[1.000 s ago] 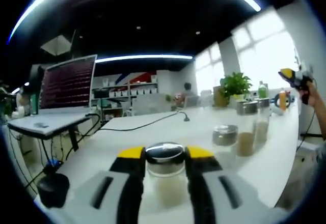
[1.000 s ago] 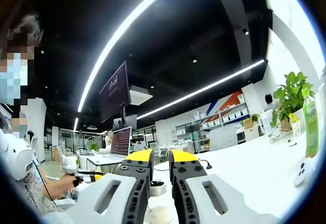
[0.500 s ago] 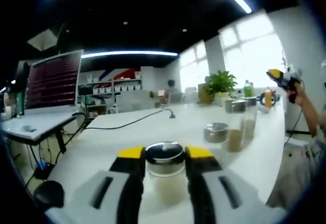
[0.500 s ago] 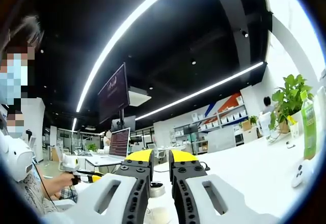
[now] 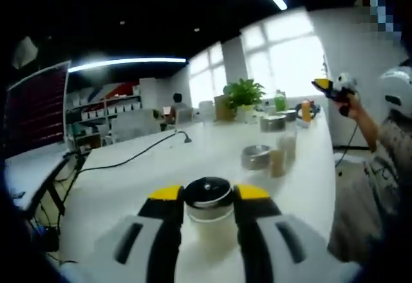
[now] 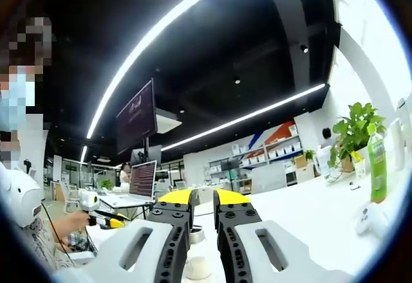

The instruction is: Rotate the seasoning bottle until the label or dispensing opening points toward the visible target arrow and the bottle remains upright within the marked orientation range

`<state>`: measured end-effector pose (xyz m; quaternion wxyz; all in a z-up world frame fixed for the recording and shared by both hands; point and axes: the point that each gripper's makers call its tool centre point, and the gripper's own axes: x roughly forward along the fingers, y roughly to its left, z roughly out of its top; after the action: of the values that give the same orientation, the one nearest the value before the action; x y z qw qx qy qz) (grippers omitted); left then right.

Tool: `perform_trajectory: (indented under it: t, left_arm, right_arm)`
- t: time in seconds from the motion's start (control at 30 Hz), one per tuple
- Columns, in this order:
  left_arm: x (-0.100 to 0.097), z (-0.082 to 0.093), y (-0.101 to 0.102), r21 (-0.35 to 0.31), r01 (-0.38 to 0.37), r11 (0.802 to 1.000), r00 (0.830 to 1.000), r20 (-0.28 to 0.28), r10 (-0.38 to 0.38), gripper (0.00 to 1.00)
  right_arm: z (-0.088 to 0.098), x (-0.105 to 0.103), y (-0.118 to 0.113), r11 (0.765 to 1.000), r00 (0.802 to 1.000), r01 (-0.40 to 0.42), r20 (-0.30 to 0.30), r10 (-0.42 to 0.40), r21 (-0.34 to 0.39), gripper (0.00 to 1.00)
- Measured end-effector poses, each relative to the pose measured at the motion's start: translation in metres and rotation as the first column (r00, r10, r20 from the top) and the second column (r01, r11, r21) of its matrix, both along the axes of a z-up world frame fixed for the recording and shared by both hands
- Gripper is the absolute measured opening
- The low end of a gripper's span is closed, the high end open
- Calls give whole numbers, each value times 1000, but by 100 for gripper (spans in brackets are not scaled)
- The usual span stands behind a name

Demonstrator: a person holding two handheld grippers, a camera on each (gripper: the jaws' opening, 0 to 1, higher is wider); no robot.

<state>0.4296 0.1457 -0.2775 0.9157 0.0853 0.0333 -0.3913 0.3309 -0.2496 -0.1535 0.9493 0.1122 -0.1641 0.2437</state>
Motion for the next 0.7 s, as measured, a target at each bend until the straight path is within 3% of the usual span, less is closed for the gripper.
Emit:
perform_trajectory:
  t: [0.33,0.5,0.7]
  left_arm:
    - [1,0,-1,0,128,992,992,-10,-128,32]
    - [0,-2,-2,-8,220,976,975,-27,-220,32]
    - [-2,-3,-5,24,283,959,959,-26,-282,32]
  right_arm:
    - [-7,-20,-6,997,997,77,-23,-77,-8,10]
    - [-7,-30,-2,994,995,101,-17,-102,-34,10]
    - [-15,-28,5,994,993,105,-41,-106,-28,10]
